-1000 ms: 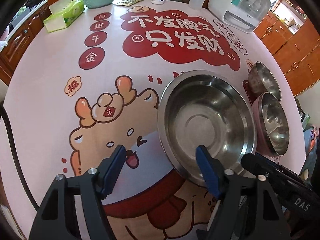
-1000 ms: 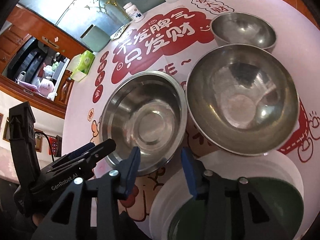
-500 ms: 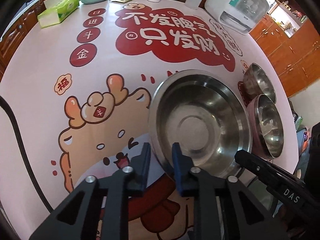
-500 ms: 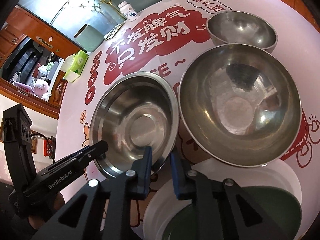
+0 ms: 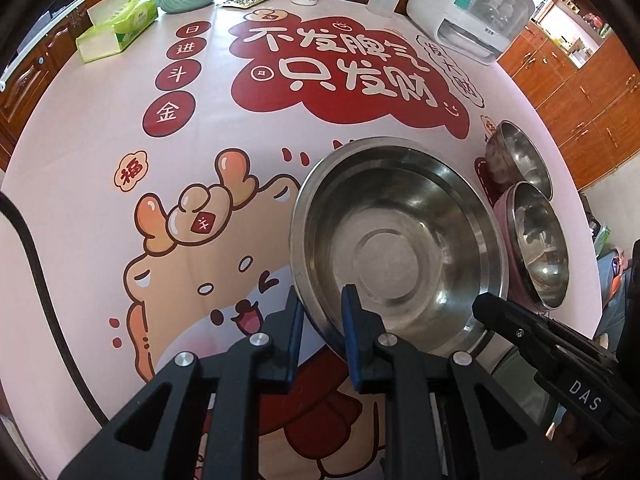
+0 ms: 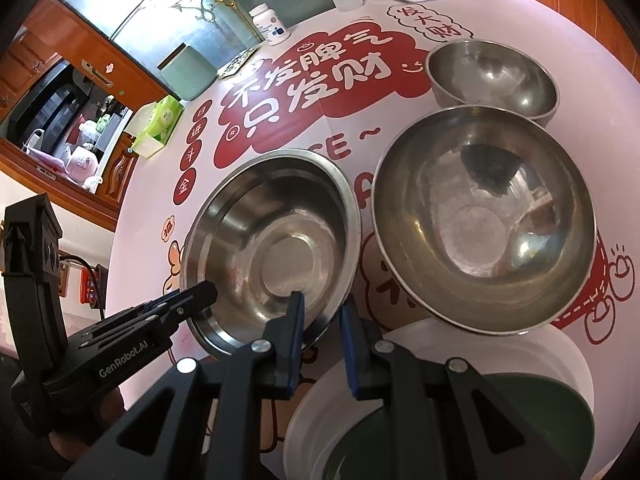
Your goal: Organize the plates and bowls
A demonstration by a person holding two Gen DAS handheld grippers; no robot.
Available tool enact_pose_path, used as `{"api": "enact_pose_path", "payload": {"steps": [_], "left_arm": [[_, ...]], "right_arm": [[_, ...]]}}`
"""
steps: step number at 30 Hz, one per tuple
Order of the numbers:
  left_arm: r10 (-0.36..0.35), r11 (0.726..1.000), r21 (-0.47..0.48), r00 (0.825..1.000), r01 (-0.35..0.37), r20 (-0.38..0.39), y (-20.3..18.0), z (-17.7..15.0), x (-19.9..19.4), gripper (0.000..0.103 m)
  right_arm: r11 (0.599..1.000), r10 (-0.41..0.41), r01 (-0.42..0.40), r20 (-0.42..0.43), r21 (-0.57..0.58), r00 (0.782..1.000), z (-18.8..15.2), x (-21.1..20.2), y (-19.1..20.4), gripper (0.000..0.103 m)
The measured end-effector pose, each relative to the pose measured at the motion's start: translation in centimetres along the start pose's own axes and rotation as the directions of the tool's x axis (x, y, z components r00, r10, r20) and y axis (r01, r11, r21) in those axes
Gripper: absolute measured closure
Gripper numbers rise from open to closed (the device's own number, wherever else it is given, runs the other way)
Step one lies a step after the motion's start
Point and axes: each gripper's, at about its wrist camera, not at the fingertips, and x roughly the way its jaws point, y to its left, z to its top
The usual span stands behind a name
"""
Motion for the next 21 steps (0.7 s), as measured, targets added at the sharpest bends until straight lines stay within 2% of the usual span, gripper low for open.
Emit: {"api": "enact_pose_path", "payload": {"steps": [13, 21], "left_arm": [[0.019, 1.000, 0.009, 0.999, -0.019, 0.029, 0.5, -1.3, -2.9, 0.085], [0.028, 0.999, 0.017, 0.997, -0.030, 0.076, 0.4, -3.1, -5.8, 0.085]], "right_arm": [[0.998, 0.027, -0.025, 0.034, -0.066, 0.999, -1.0, -1.7, 1.6, 0.086], [0.994, 0.048, -0.041, 0.061, -0.105, 0.997, -2.4, -3.6, 2.6, 0.085]]}}
